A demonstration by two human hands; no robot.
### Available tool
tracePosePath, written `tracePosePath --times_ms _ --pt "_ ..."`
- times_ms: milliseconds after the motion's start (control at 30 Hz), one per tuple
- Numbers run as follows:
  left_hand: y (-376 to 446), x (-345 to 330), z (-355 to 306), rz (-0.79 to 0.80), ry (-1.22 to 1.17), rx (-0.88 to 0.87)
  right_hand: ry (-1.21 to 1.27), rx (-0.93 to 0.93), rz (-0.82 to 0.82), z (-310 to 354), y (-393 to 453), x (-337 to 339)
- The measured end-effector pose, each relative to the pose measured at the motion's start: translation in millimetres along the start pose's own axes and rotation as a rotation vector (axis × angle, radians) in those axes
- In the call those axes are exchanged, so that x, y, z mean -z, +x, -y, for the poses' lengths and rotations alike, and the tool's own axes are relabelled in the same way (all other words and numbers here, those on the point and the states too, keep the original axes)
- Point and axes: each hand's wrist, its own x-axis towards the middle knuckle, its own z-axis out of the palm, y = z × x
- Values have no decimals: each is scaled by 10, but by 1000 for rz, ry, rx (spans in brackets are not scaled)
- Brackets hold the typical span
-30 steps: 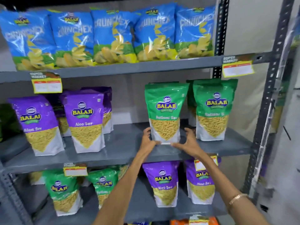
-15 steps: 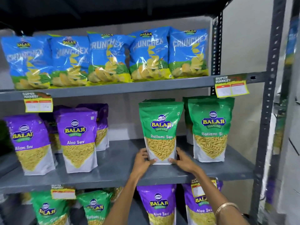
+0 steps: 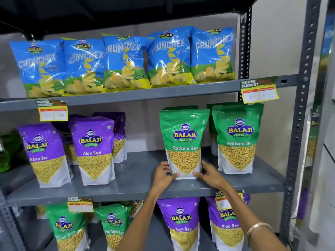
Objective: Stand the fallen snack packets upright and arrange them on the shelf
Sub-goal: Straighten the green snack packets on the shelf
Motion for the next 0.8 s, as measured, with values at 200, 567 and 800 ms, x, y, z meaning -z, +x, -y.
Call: tracePosePath --times_ms 200,567,800 --pt "-495 -112 -184 -301 48 -102 105 8 -391 45 -414 82" --pt "-354 -1750 -731 136 -16 -106 19 -102 -561 -177 -575 1209" --pt "-11 -1976 -568 214 101 -46 -14 -134 -337 -578 -436 1444"
